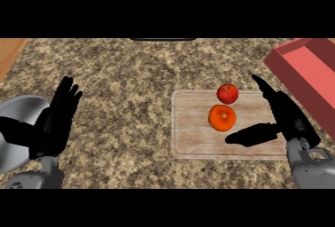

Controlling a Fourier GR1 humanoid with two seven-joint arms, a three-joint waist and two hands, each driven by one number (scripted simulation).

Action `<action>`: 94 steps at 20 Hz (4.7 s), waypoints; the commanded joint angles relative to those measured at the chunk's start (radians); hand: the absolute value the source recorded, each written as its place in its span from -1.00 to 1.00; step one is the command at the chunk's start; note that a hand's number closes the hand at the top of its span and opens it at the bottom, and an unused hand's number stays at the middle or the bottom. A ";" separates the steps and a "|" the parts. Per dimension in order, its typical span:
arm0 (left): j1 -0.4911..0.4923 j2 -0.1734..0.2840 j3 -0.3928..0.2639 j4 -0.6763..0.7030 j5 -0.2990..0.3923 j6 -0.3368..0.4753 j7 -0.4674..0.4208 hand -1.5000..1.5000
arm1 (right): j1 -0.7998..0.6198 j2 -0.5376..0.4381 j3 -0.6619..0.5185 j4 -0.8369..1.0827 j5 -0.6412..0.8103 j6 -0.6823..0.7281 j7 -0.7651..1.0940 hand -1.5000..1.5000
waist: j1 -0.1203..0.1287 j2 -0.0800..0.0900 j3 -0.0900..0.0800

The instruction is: Pick the squash from the cutting board and place it in the cardboard box

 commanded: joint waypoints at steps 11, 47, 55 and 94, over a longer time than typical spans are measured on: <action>-0.004 -0.047 0.020 -0.051 -0.042 0.006 0.039 0.00 | -0.006 0.134 -0.003 0.177 0.182 0.019 -0.085 -1.00 | 0.001 0.000 0.000; -0.013 -0.048 0.088 -0.037 -0.054 -0.090 0.059 0.00 | -0.029 0.214 -0.041 0.367 0.378 0.046 -0.335 1.00 | 0.003 0.001 0.000; -0.072 -0.042 0.121 0.034 -0.041 -0.100 0.022 0.00 | -0.015 0.186 0.023 0.303 0.472 0.054 -0.402 1.00 | -0.002 0.001 0.000; 0.001 -0.083 0.089 0.005 -0.068 -0.094 -0.015 0.00 | -0.223 -0.016 -0.339 -0.245 0.435 0.381 -0.344 1.00 | 0.002 0.001 0.000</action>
